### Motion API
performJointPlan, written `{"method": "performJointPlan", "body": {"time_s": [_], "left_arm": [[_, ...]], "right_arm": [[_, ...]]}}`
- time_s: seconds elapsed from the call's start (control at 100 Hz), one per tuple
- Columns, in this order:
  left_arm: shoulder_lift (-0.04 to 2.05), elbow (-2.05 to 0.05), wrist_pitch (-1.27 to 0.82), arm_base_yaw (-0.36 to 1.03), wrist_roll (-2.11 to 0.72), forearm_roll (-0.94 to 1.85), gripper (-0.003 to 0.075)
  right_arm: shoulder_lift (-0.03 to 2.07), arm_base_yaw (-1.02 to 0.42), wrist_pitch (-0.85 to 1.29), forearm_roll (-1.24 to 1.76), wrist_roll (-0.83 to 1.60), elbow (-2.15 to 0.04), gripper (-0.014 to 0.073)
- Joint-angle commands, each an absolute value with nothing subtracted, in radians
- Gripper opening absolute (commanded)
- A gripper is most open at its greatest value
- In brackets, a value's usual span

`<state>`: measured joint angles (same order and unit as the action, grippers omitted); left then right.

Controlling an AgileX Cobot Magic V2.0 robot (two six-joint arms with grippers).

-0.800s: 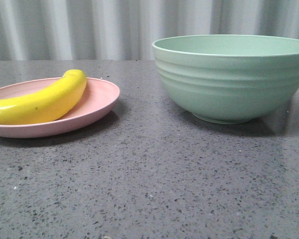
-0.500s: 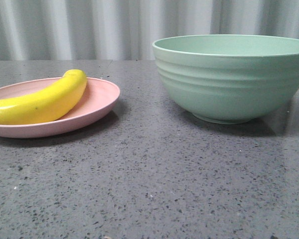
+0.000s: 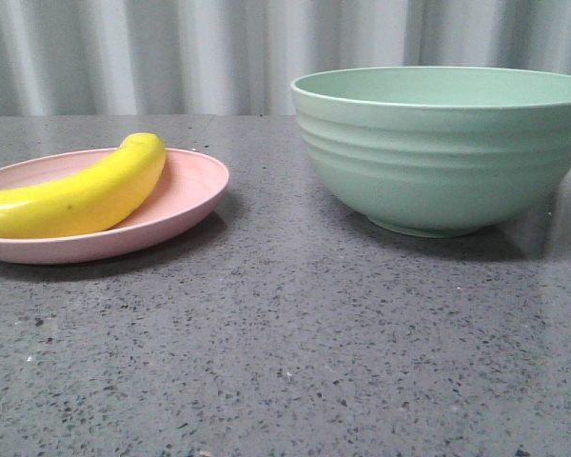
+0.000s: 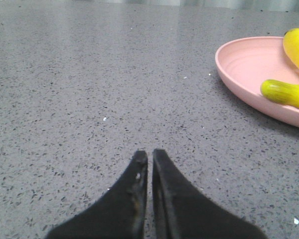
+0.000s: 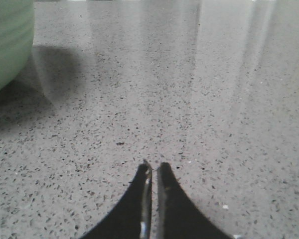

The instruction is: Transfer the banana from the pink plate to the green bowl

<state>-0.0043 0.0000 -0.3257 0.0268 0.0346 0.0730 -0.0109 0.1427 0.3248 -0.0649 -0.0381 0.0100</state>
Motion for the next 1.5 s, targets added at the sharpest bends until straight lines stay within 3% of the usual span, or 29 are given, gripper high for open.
{"method": "performJointPlan", "body": {"time_s": [0.0, 0.51, 1.1, 1.49], "left_arm": [[-0.033, 0.010, -0.275, 0.025, 0.037, 0.078, -0.0020], [-0.033, 0.010, -0.218, 0.025, 0.037, 0.078, -0.0020], [-0.033, 0.010, -0.140, 0.025, 0.037, 0.056, -0.0020], [-0.033, 0.010, -0.092, 0.025, 0.037, 0.031, -0.0020]], "right_arm": [[-0.034, 0.150, 0.302, -0.085, -0.031, 0.032, -0.0065], [-0.034, 0.150, 0.298, -0.091, -0.031, 0.032, -0.0065], [-0.034, 0.150, 0.048, -0.051, -0.031, 0.032, -0.0065], [-0.034, 0.150, 0.048, -0.051, -0.031, 0.032, -0.0065]]}}
